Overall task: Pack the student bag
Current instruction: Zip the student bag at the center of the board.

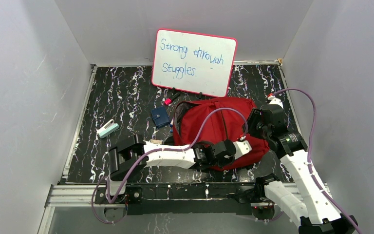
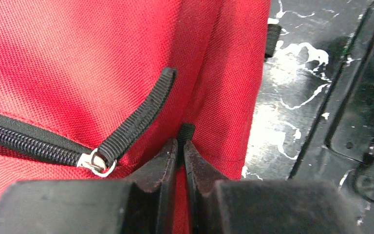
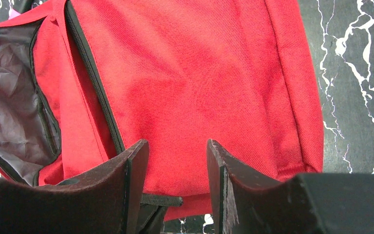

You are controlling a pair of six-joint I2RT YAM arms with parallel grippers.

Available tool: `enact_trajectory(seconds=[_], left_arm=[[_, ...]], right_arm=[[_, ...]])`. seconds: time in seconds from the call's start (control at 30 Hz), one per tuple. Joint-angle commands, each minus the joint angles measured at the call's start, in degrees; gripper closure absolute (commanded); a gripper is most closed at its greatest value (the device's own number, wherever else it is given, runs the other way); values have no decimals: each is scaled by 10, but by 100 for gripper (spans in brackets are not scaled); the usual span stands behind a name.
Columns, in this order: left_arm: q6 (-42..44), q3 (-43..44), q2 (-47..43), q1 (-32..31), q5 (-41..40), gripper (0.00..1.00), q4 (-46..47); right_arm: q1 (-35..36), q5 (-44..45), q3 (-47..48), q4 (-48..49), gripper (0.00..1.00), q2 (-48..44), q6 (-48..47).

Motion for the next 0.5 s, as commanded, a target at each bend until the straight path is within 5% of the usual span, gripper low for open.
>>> enact_trajectory(seconds=[0.0, 0.47], left_arm=[[-7, 21, 5, -1, -66, 98, -1], [-53, -43, -118, -1, -35, 100, 34]], right_arm=[[-2, 6, -1, 18, 44, -9, 2], [-2, -4, -1, 23, 43, -7, 6]])
